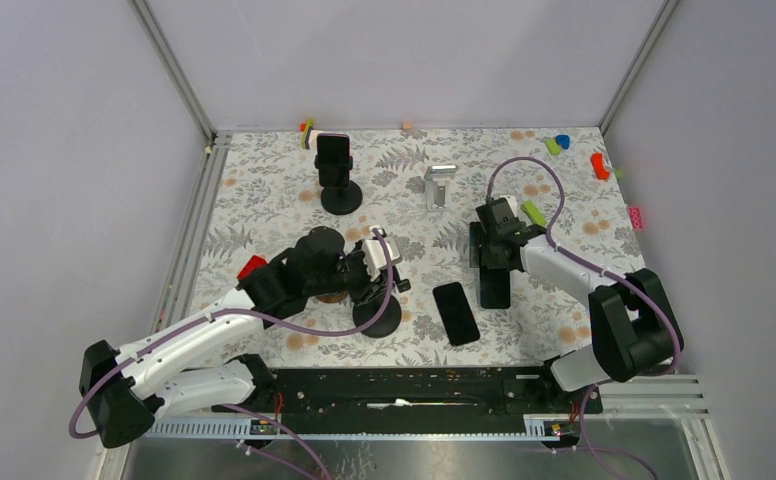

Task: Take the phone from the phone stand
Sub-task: Place the phone at the center of the board.

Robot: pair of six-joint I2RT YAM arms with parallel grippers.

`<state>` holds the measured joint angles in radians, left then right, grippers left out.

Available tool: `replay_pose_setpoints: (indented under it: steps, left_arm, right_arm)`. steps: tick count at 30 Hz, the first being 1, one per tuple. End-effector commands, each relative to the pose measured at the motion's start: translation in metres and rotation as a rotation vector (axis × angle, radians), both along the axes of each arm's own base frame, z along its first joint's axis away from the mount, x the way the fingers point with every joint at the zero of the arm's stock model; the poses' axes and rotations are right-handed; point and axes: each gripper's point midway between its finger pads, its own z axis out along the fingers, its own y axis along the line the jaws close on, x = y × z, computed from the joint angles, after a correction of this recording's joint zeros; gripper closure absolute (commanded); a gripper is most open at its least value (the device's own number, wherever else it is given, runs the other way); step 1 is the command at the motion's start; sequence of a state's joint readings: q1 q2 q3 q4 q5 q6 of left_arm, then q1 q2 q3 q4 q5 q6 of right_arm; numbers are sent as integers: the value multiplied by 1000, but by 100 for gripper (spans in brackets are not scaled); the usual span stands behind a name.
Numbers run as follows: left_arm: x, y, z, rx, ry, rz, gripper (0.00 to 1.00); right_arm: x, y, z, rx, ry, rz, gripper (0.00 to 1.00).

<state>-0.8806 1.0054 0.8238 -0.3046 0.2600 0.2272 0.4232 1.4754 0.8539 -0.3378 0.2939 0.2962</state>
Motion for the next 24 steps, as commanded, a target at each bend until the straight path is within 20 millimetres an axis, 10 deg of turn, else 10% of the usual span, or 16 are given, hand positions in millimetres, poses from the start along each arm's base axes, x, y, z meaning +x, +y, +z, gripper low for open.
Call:
replay_pose_setpoints:
  steps: [1,12,24]
  left_arm:
    - [21,-11,37,-93,-92,49,100]
    - [20,-11,37,-94,-103,44,100]
    - [19,-13,40,-110,-116,27,100]
  right_arm:
    - [-1,0,0,46,-37,-59,73]
    - [-18,-3,-18,67,-23,-85,67]
    - [-27,5,-22,113,-3,-60,22]
